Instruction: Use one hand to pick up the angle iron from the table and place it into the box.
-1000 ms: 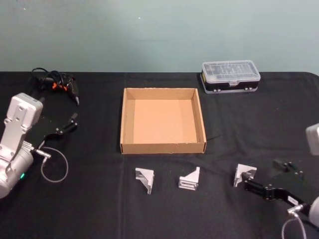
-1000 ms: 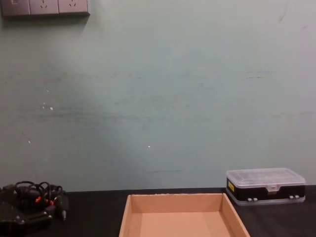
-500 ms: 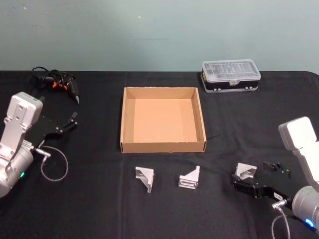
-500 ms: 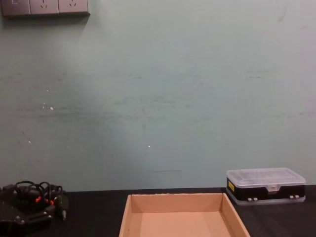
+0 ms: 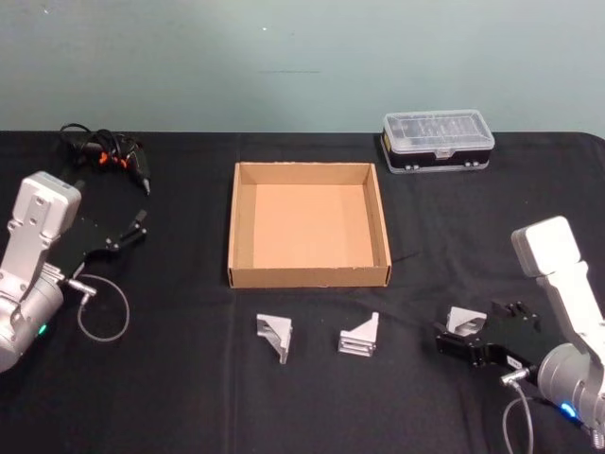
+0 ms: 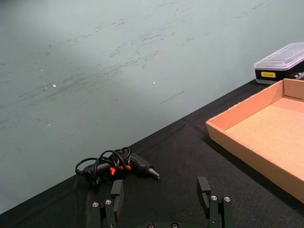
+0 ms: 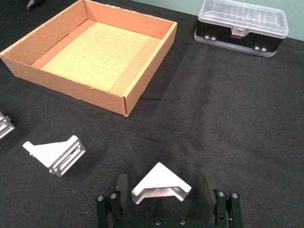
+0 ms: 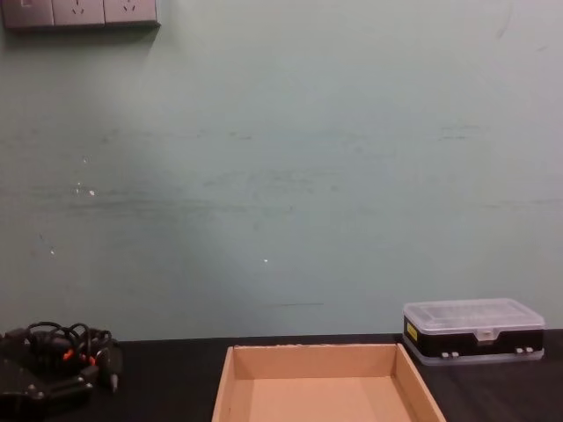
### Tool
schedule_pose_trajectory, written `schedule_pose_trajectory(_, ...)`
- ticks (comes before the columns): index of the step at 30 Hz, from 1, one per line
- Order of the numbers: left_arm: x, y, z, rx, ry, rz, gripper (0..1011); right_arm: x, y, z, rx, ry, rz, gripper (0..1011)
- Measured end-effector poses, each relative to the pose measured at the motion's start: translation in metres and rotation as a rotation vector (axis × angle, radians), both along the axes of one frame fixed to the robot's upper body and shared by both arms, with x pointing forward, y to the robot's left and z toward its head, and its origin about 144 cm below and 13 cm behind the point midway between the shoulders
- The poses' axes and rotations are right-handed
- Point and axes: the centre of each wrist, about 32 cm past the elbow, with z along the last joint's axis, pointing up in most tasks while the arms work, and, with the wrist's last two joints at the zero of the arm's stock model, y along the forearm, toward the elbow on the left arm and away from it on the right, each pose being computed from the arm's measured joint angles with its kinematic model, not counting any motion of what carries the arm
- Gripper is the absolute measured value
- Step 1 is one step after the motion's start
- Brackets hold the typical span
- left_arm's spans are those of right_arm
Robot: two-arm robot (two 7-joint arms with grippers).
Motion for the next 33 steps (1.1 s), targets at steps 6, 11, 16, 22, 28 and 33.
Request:
schedule_pose_trajectory(6, 0.0000, 0.0000, 0.0000, 0.000, 0.000, 0.000, 1011, 0.0025, 0.0008, -0.0027, 0.004, 0.003, -0.001, 1003)
schedule_pose_trajectory(11, 0.0000, 0.0000, 0.0000, 0.000, 0.000, 0.000, 1011, 0.0038, 0.0024, -0.0032, 0.016, 0.003, -0.013, 1003)
schedule_pose_trajectory(16, 0.0000, 0.0000, 0.0000, 0.000, 0.000, 0.000, 1011, 0.0047, 0.0031, -0.0035, 0.031, 0.017, -0.028, 1002)
schedule_pose_trajectory(22, 0.0000, 0.0000, 0.0000, 0.000, 0.000, 0.000, 1011, 0.0057, 0.0026, -0.0036, 0.045, 0.035, -0.037, 1002)
schedule_pose_trajectory(28, 0.0000, 0.0000, 0.0000, 0.000, 0.000, 0.000, 1011, 0.0063, 0.0018, -0.0038, 0.052, 0.046, -0.037, 1003)
schedule_pose_trajectory(33, 0.0000, 0.0000, 0.0000, 0.000, 0.000, 0.000, 1011, 0.0062, 0.0014, -0.0042, 0.060, 0.056, -0.034, 1003)
